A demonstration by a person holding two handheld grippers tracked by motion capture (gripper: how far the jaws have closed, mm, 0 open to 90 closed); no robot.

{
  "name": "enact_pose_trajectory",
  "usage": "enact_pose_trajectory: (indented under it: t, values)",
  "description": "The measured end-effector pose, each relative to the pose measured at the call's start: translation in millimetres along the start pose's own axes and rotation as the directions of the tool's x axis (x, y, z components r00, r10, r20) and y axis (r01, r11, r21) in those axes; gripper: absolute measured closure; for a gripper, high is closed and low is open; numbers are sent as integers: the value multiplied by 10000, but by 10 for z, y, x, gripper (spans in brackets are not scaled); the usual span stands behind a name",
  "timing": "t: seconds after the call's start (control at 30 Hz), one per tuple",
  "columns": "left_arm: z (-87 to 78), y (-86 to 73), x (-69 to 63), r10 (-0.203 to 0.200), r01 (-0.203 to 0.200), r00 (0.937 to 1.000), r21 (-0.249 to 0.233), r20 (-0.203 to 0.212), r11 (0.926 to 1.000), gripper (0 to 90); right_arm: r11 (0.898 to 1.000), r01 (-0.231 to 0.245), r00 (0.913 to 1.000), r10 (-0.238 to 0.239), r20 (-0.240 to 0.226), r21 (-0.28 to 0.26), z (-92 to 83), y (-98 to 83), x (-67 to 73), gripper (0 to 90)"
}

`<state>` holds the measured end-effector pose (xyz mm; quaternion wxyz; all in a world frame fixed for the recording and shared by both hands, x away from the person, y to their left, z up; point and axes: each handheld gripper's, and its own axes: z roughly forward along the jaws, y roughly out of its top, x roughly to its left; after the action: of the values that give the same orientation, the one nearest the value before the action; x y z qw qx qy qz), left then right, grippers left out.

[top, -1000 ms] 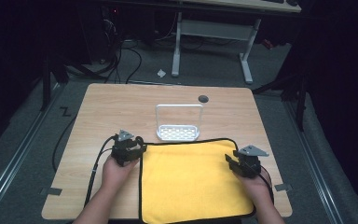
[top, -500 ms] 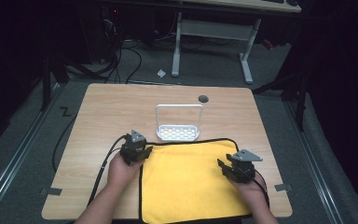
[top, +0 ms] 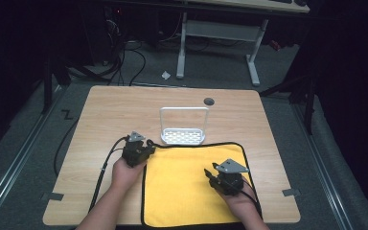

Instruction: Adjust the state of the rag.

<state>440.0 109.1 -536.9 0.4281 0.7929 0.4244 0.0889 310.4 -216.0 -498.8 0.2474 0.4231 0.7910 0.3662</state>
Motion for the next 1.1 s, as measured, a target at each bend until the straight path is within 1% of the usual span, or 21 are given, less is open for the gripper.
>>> enact_pose_trajectory:
  t: [0.1,0.13,0.2,0.27,0.47,0.57,0.63,0.7,0.77,0.87,0.97,1.03,1.1]
  values:
    - [-22,-12,22,-198,201,9997,-167,136,9997,825,9995,303,9992,-303,-249,8,63,58,158,554]
    - [-26,-16,23,-341,344,9994,-268,111,9990,824,9990,444,9985,-442,-317,51,90,75,215,543]
    - [-48,-28,31,-463,467,9989,-462,95,9978,821,9975,703,9964,-697,-485,121,142,106,329,537]
    - [-54,-34,42,-570,577,9982,-497,162,9971,820,9966,817,9941,-807,-725,109,188,143,434,534]
    - [-54,-35,43,-572,581,9982,-493,188,9971,820,9915,1297,9829,-1271,-1332,111,342,255,764,515]
    - [-54,-36,39,-589,600,9980,-495,231,9970,819,9898,1408,9762,-1353,-1693,213,422,272,904,509]
    - [-54,-36,41,-578,589,9981,-495,228,9970,817,9894,1425,9726,-1349,-1892,270,457,270,974,502]
    - [-55,-36,44,-581,593,9980,-491,246,9970,817,9887,1473,9666,-1378,-2159,284,493,271,1056,494]
    - [-55,-36,46,-596,608,9979,-492,268,9969,817,9879,1511,9624,-1390,-2335,346,516,271,1131,489]
    - [-56,-36,49,-614,627,9977,-466,281,9969,818,9857,1642,9537,-1485,-2614,391,555,282,1245,479]
    - [-55,-36,52,-650,663,9975,-465,283,9967,817,9840,1731,9413,-1530,-3008,412,580,304,1376,469]
    - [-54,-36,51,-642,655,9975,-465,285,9968,817,9823,1832,9314,-1606,-3267,394,593,312,1475,463]
    - [-55,-35,52,-652,664,9975,-450,290,9968,817,9794,1974,9238,-1717,-3423,416,609,315,1569,457]
